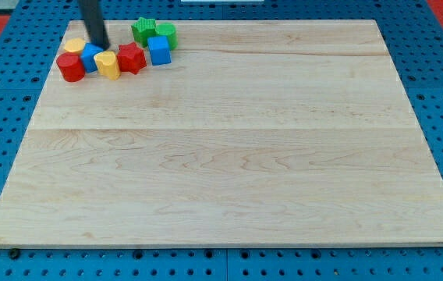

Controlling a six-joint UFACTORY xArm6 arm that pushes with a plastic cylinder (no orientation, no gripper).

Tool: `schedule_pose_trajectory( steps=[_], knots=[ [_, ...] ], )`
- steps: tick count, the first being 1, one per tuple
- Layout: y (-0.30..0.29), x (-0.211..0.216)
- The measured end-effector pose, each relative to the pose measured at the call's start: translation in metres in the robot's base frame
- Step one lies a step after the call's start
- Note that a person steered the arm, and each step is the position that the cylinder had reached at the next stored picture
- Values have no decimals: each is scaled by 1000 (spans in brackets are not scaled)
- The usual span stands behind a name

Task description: Push the yellow hexagon right to the red circle

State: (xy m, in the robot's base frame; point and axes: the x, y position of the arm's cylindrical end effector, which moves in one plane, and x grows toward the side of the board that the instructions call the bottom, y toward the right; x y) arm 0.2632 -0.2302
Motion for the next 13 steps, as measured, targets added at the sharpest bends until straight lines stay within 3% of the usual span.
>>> schedule_pose_trajectory(
  steps=[2,3,4,7,12,13],
  knots=[
    [49,-48],
    [-34,-54],
    [-75,-48],
    [-20,37],
    [55,54],
    [33,70]
  ],
)
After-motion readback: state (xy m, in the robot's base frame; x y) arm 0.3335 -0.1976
